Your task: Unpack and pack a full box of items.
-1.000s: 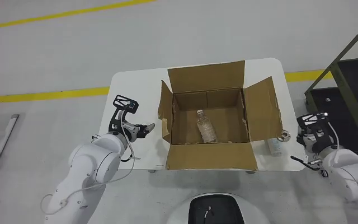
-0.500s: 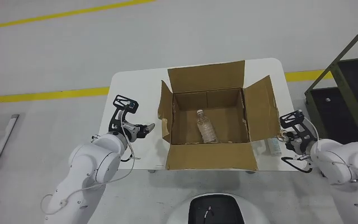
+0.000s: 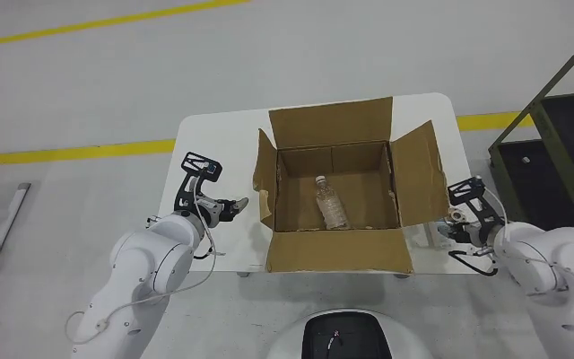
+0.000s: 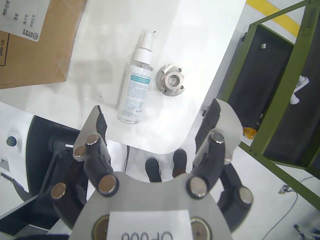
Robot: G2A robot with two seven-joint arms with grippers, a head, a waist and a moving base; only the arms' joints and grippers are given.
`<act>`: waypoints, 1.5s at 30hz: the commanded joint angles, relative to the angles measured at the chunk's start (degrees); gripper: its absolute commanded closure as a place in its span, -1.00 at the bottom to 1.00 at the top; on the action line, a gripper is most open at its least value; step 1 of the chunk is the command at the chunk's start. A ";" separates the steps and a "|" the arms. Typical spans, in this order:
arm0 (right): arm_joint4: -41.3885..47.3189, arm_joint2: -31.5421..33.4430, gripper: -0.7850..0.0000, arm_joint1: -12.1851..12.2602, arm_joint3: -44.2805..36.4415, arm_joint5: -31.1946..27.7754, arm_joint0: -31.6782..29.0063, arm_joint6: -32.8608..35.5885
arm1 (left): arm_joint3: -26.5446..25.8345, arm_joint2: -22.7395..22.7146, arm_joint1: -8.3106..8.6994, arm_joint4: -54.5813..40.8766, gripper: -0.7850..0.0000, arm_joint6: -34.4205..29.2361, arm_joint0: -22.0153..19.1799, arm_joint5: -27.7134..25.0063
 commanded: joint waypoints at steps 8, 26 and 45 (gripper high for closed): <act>-1.84 -4.22 -0.38 0.24 3.04 0.35 4.28 5.92 | 0.00 0.00 0.00 0.00 -1.00 0.00 0.00 0.00; -1.51 -10.36 -0.23 0.18 12.47 0.86 9.80 5.85 | 0.00 0.00 0.00 0.00 -1.00 0.00 0.00 0.00; 2.18 -12.13 0.00 0.18 18.27 2.67 12.21 3.74 | 0.00 0.00 0.00 0.00 -1.00 0.00 0.00 0.00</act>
